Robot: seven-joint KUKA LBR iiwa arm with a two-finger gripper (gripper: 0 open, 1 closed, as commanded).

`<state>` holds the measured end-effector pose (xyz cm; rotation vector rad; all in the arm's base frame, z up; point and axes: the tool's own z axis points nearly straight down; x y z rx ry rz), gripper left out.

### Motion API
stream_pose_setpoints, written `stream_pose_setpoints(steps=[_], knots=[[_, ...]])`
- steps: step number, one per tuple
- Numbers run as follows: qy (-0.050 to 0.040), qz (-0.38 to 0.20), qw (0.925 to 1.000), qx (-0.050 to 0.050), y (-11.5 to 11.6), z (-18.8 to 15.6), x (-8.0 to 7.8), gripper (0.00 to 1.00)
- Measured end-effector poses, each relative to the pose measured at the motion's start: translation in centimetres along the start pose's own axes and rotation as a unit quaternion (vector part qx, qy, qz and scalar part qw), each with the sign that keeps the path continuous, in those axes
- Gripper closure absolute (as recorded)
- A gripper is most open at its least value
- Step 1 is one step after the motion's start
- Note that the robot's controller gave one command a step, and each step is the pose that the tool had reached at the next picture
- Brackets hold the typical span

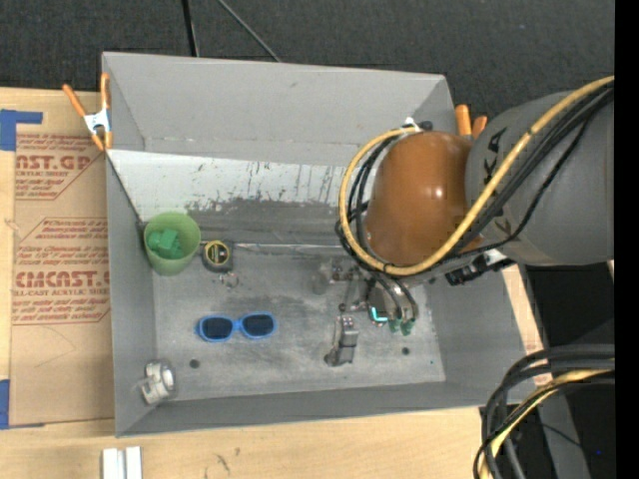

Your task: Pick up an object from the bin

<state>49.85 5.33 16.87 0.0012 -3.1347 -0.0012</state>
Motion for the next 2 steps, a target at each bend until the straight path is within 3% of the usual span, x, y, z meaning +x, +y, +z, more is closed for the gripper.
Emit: stream_pose_setpoints(steps=[1, 2], knots=[[-0.0006, -0.016, 0.9999, 0.000, 4.0, 9.7, -2.8, 0.00], [-0.0037, -0.026, 0.9996, -0.002, 10.6, 9.9, -2.6, 0.00]])
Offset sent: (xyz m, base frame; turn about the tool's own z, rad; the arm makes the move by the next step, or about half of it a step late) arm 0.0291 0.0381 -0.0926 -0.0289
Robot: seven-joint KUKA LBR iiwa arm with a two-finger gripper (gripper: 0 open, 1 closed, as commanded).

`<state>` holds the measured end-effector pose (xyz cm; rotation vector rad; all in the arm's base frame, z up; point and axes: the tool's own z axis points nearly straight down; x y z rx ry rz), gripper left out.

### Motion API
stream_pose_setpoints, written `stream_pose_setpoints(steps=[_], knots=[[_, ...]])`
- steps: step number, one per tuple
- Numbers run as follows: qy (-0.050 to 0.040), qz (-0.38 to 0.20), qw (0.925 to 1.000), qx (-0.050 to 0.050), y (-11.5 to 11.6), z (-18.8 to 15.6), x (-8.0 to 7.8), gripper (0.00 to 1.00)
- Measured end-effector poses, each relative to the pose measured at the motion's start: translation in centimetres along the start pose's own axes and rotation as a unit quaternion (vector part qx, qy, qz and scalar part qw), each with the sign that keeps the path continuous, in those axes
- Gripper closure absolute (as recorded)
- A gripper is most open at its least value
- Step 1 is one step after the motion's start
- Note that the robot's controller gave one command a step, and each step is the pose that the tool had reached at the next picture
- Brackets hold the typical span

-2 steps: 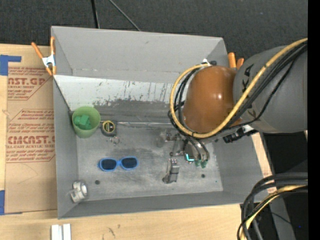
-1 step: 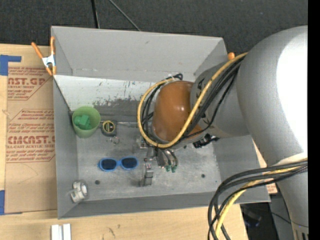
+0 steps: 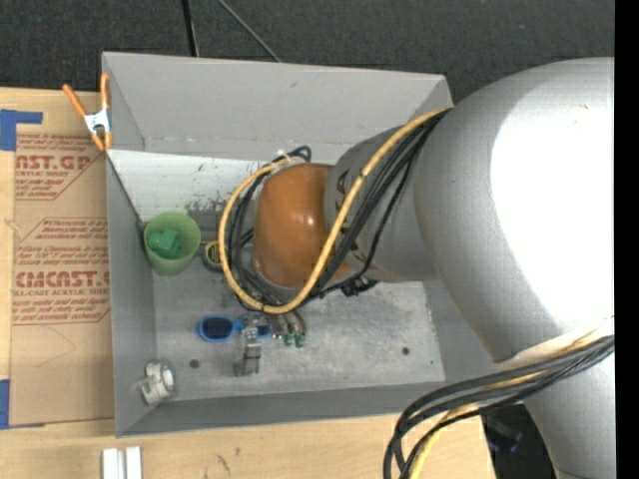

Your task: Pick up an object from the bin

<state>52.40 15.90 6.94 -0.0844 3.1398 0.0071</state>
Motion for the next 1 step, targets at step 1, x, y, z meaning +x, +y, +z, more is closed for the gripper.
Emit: stream_pose_setpoints(steps=[1], knots=[[0.0004, 0.003, 1.0000, 0.002, -0.44, -0.02, -0.05, 1.00]])
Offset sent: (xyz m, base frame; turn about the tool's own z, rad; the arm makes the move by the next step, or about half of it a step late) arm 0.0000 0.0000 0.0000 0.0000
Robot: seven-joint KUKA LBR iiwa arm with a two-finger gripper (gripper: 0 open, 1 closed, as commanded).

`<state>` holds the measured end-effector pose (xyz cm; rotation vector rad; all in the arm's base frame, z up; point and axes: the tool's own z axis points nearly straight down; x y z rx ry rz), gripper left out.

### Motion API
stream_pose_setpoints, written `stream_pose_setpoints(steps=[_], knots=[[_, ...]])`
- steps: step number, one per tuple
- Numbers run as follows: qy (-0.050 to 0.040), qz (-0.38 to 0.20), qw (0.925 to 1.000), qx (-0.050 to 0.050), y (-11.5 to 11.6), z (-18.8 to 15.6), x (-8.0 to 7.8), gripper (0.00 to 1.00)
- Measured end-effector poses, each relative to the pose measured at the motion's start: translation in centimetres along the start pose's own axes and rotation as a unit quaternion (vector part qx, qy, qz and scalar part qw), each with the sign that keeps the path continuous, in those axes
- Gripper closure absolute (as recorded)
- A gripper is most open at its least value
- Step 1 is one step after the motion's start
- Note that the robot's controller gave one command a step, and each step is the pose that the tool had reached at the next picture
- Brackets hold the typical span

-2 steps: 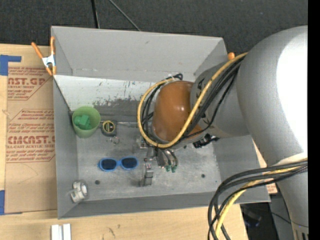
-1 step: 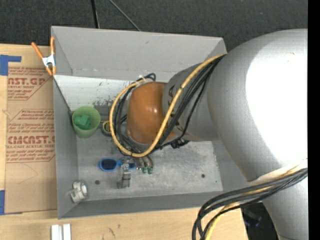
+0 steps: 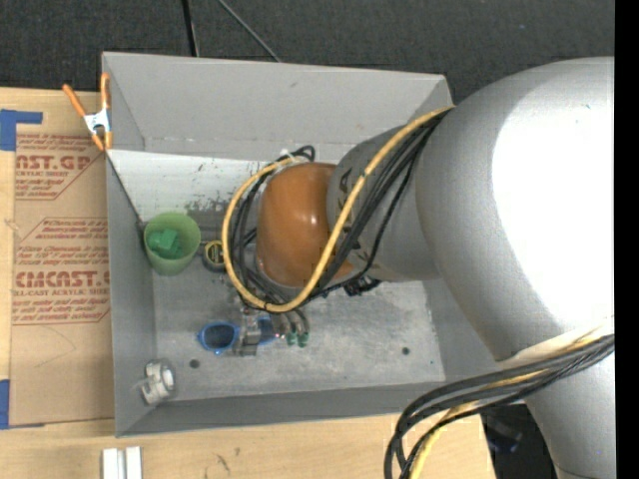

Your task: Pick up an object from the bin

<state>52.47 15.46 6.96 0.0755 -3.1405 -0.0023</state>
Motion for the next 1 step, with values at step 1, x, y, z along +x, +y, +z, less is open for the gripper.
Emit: stream_pose_setpoints(steps=[1], knots=[[-0.0054, -0.007, 1.0000, -0.001, 1.77, -13.47, -2.25, 1.00]])
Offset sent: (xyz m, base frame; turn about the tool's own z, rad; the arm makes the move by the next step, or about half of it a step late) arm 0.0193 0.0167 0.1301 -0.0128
